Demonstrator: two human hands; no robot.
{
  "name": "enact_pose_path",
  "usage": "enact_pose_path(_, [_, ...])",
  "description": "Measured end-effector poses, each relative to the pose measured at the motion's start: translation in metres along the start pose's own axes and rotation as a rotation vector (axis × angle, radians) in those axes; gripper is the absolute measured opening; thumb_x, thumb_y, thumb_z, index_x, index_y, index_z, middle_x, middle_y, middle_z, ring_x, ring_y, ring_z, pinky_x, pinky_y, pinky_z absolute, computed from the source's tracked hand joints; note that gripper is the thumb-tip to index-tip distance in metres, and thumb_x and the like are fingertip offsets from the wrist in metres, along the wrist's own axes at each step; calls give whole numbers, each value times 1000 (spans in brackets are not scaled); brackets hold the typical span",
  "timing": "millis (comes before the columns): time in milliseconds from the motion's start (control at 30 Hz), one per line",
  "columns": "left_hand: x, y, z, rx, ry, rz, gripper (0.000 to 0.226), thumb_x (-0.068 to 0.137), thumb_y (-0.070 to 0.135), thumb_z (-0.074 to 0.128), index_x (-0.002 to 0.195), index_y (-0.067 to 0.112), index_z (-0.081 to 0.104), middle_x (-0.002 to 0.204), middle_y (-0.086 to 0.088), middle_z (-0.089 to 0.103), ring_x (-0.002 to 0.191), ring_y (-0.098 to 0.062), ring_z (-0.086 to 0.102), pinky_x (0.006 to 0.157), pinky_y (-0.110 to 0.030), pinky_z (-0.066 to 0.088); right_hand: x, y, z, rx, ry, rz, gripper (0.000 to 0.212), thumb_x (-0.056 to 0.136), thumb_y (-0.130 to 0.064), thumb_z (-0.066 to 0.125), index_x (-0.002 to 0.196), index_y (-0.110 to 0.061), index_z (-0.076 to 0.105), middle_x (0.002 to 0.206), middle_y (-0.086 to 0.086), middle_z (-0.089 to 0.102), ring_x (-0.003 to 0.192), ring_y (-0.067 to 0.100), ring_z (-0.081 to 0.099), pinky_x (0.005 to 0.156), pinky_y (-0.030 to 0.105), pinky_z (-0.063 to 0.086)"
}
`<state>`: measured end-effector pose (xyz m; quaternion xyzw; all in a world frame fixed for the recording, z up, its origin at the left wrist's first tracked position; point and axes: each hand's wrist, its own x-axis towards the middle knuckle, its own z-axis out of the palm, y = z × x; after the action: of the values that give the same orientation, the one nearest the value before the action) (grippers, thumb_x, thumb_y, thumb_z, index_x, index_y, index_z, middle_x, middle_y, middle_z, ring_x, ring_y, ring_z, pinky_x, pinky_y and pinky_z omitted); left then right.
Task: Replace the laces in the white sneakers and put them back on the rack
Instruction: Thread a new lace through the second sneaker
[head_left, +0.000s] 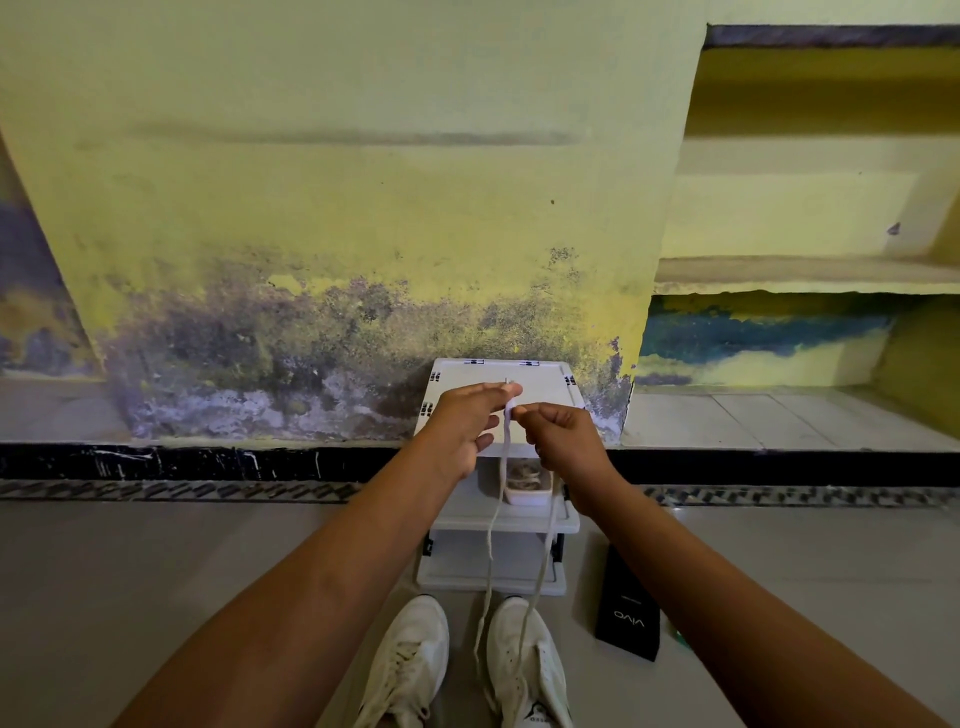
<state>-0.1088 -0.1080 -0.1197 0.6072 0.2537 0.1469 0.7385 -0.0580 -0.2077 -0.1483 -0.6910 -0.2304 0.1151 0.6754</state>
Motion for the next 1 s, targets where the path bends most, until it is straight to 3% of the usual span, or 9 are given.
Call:
enact_pose_path(200, [3,-3,1,17,18,45,25,89,18,62,112,10,66,110,-4,61,105,-21,50,84,-30,35,1,0,0,-17,-15,-2,20,95,-16,54,95,-5,71,61,-1,52,55,9,43,44,12,35])
enact_pose_path(400, [0,1,3,70,-9,93,14,93,14,54,98,9,67,102,-5,63,79,-16,55,79,-29,39,5,5,4,-57,-269,106,30,100,-33,39,94,-20,65,107,1,65,104,18,56,91,31,41])
enact_pose_path(467, [2,3,1,74,-46,88,16,96,12,50,89,8,63,106,-9,65,66,-16,52,62,-26,44,5,4,3,117,-358,174,36,101,-31,35,80,-16,59,89,2,68,90,18,62,83,30,44])
enact_pose_path(567, [8,8,-12,-172,-4,8,19,101,9,37,88,9,51,96,-11,65,70,-18,58,71,-32,49,6,7,-6,302,-465,302,39,102,-25,32,67,-14,46,63,1,60,61,16,59,70,28,47])
enact_pose_path(667, [20,4,-41,-468,174,-31,24,100,7,37,79,7,46,61,-5,49,49,-12,48,53,-27,53,6,24,-19,-1,-619,349,35,101,-22,32,69,-15,46,64,1,50,61,15,48,71,27,46])
enact_pose_path(767, [27,-10,-75,-440,356,-32,30,99,2,33,73,12,44,57,0,36,45,-8,26,34,-16,30,2,42,-42,-503,-606,322,32,101,-17,34,76,-10,52,68,3,53,62,11,50,64,19,43])
enact_pose_path(867, [29,-22,-102,-354,494,-42,24,98,-1,31,84,5,49,65,-3,32,51,-11,18,37,-18,22,3,56,-70,-704,-531,254,29,102,-17,34,91,-4,58,72,1,59,68,7,51,77,23,41])
enact_pose_path(933, [35,-29,-118,-310,549,-67,22,99,0,32,110,6,51,68,-6,36,53,-13,18,45,-23,20,4,58,-81,-700,-489,261,27,102,-14,35,87,-5,54,70,1,58,66,9,50,77,24,41])
enact_pose_path(1000, [42,-35,-128,-162,583,-46,25,99,3,33,115,3,51,76,-10,40,54,-15,20,48,-26,20,3,55,-80,-676,-460,257,32,102,-12,34,75,-7,52,66,2,57,64,11,51,70,19,44])
